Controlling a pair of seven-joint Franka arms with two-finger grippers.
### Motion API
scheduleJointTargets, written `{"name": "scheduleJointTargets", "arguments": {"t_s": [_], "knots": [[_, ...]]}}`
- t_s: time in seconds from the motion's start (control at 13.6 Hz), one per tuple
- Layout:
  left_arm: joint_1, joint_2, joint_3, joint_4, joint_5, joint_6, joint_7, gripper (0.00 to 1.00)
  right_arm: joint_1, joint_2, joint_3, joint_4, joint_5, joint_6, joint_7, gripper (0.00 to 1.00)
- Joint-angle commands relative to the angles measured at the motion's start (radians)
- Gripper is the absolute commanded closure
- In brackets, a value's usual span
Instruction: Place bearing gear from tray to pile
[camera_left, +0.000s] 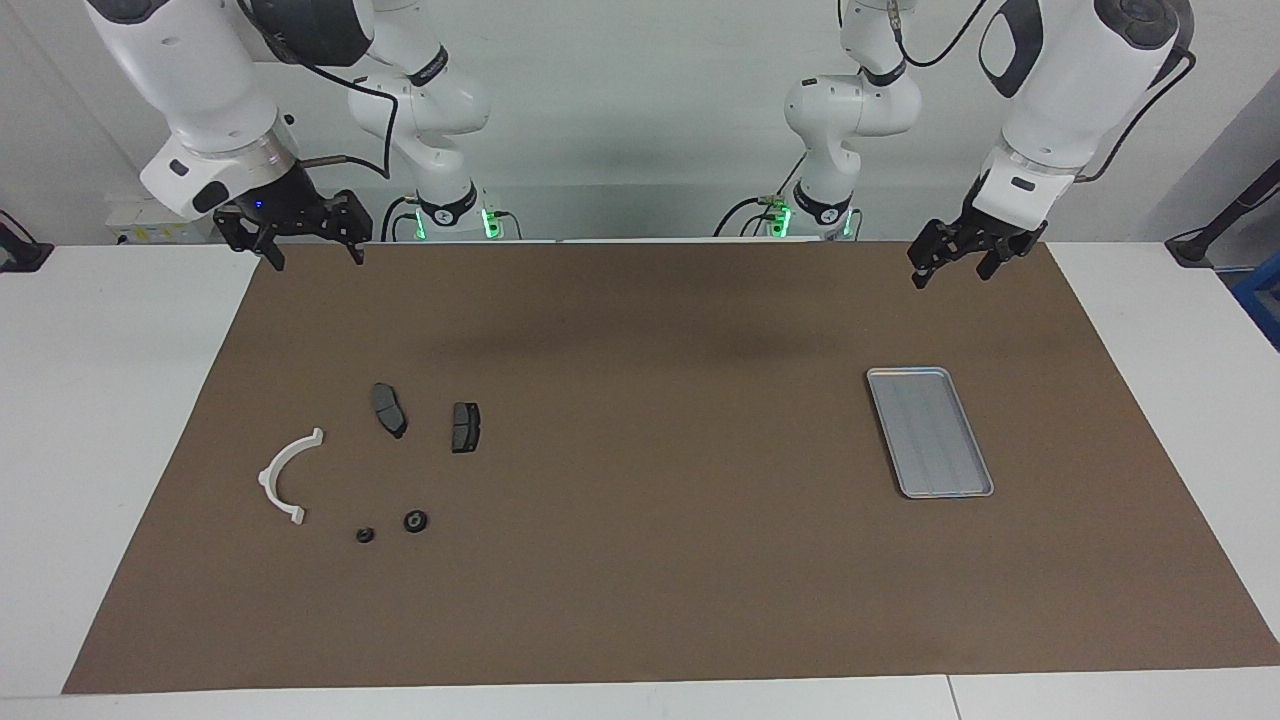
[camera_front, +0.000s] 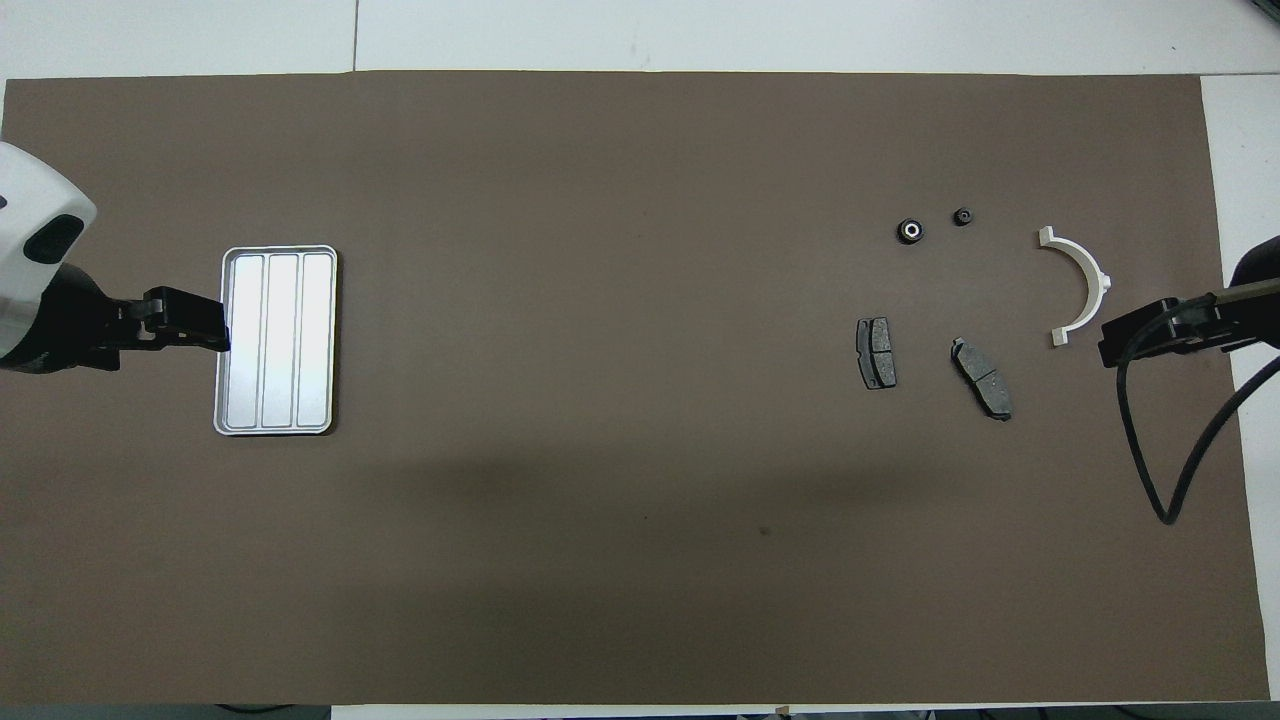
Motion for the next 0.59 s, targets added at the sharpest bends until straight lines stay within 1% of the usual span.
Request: {"name": "scheduleJointTargets", "arguments": {"t_s": [0.0,0.07,0.15,0.52], "knots": [[0.004,-0.015,0.001,-0.011,-0.014,-0.004,0.003,0.0,0.006,-0.003,-0.006,-0.011,-0.009,0.061,0.015,0.0],[0.004,-0.015,0.001,-0.011,-0.014,-0.004,0.003,0.0,0.008,-0.001,-0.006,-0.012,-0.01,0.101,0.015,0.0],[0.004,-0.015,0.001,-0.011,-0.014,-0.004,0.003,0.0,0.006,-0.001,-0.006,-0.012,-0.012,0.114,0.017,0.0],[0.004,-0.015,0.001,-0.011,-0.014,-0.004,0.003,0.0,0.006,0.0,-0.006,-0.014,-0.015,0.134,0.015,0.0]]}}
